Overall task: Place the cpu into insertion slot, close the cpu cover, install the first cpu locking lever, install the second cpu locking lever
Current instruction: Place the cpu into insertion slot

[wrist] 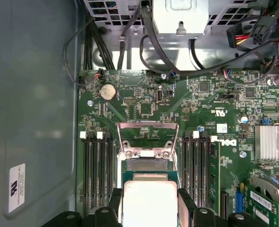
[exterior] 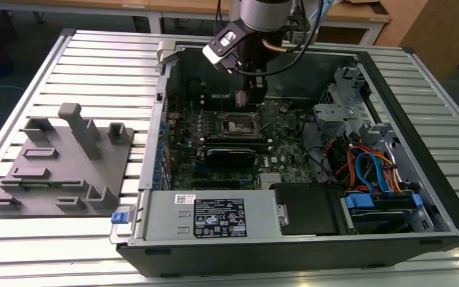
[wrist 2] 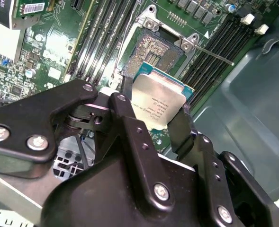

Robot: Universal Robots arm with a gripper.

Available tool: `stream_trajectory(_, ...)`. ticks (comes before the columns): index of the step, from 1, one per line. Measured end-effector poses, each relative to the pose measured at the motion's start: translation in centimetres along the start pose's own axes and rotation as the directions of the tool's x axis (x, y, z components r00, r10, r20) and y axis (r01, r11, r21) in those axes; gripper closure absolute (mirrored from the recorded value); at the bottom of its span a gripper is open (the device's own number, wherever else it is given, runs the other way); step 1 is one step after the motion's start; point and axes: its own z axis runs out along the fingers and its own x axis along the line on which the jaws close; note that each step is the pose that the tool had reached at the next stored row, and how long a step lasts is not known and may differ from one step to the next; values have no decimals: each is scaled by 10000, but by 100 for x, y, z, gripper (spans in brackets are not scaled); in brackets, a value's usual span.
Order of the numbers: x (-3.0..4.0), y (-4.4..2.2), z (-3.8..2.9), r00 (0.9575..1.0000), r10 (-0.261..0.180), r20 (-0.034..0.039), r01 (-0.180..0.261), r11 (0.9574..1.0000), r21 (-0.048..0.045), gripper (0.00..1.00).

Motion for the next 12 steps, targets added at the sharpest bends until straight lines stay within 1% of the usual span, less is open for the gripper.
stream_trajectory(4,-1,-1,64,10000,-9,0,9,10000,0,46)
stream_trajectory(9,4,-5,151,9998,-176,-3,176,9998,6,46)
stream_trajectory(12,6,-7,206,9998,-192,-4,192,9998,7,46)
